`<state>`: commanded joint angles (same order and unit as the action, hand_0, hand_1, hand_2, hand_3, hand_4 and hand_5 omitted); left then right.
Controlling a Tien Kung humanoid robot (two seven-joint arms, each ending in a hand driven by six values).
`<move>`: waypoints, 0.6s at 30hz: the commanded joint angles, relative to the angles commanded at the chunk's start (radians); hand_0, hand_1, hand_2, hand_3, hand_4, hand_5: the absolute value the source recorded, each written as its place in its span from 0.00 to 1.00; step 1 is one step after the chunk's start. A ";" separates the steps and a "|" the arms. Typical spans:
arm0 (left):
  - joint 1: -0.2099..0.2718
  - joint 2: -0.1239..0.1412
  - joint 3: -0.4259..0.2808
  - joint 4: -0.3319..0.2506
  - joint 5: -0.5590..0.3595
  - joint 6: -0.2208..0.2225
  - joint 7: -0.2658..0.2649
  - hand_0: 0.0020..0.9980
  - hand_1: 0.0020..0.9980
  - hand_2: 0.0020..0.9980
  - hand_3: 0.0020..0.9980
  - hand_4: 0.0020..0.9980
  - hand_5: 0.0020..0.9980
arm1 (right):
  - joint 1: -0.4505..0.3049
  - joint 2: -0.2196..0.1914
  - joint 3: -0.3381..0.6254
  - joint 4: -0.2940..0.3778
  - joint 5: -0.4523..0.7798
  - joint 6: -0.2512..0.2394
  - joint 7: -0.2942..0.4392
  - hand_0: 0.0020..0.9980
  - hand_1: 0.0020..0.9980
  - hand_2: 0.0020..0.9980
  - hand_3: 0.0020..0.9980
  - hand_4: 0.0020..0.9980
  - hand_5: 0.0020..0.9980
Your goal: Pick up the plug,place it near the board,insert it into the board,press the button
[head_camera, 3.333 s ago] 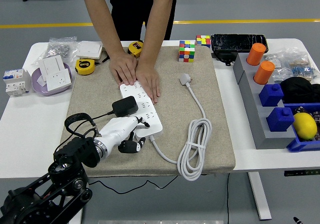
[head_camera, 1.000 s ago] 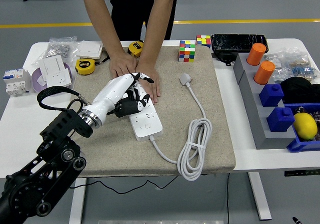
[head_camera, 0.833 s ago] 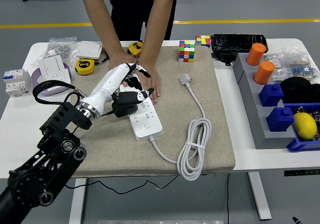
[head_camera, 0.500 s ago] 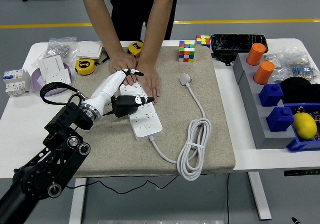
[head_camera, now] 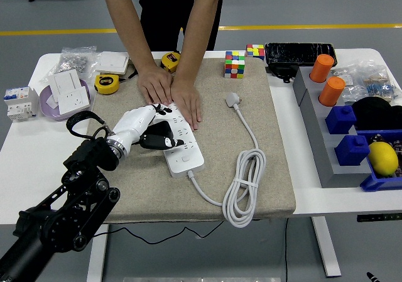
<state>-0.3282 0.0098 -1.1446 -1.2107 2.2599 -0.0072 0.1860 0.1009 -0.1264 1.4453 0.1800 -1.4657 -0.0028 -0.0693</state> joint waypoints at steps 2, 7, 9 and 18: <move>-0.001 -0.001 0.001 0.000 0.009 0.007 0.002 0.68 0.73 0.68 0.68 1.00 0.43 | 0.000 0.000 0.000 0.000 -0.001 0.000 0.000 0.91 0.77 0.74 0.77 1.00 1.00; -0.002 -0.004 0.007 0.010 0.009 0.032 -0.006 0.44 0.44 0.51 0.60 1.00 0.35 | -0.001 -0.001 0.001 0.000 -0.004 0.000 0.000 0.91 0.77 0.74 0.77 1.00 1.00; -0.003 -0.007 0.007 0.015 0.009 0.035 -0.004 0.44 0.44 0.51 0.60 1.00 0.35 | -0.001 -0.002 0.000 0.000 -0.006 0.001 -0.001 0.91 0.77 0.74 0.77 1.00 1.00; -0.001 -0.010 0.009 0.022 0.009 0.037 0.013 0.35 0.29 0.45 0.57 0.81 0.00 | 0.000 -0.003 -0.004 0.000 -0.004 0.000 0.000 0.91 0.77 0.74 0.77 1.00 1.00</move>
<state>-0.3290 0.0002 -1.1354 -1.1889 2.2689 0.0303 0.1992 0.1006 -0.1299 1.4416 0.1800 -1.4702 -0.0024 -0.0690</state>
